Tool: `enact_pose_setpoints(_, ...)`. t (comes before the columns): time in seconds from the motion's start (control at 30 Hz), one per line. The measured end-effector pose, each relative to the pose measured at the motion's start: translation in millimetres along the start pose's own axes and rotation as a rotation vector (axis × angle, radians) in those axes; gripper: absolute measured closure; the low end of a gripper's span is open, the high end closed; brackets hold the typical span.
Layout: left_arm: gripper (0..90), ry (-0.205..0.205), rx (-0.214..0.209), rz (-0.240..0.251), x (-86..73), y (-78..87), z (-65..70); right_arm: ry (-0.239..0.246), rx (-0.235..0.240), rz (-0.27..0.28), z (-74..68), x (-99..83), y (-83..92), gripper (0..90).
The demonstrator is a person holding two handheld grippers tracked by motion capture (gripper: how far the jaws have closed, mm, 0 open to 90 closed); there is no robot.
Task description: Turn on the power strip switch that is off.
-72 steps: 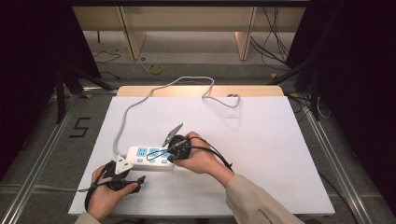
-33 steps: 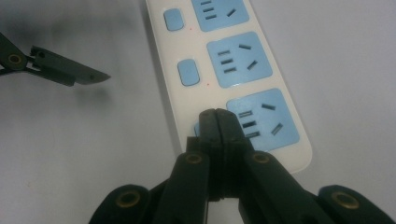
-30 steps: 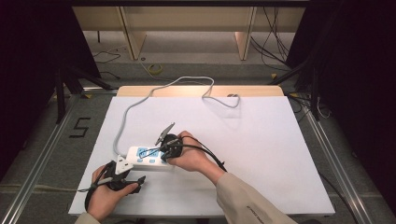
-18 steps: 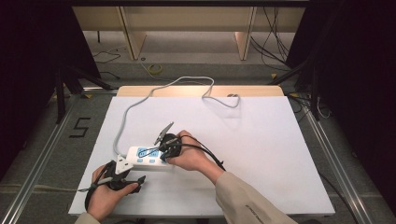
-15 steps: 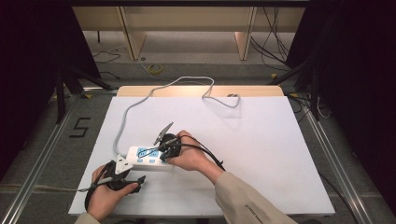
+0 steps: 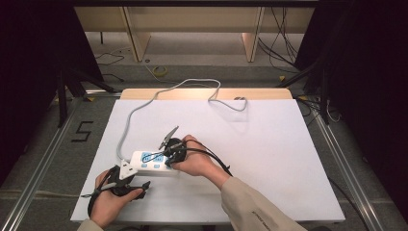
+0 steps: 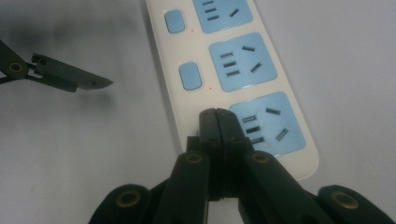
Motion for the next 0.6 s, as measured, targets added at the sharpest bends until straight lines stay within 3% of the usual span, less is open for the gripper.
enact_pose_setpoints(0.6,22.6,-0.006,-0.003,0.001,0.9,-1.4,1.5,-0.015,0.008,0.008,0.9,-1.5,-1.4,90.0)
Point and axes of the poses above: each handheld gripper's, and its own axes: y roughly backward along the jaws, x roughly out of its top, z roughly to its right, the point moved 4 cm from there along -y, roughly forward along the jaws, and after that the axes turned 10 degrees about -z, right-handed, at the moved point
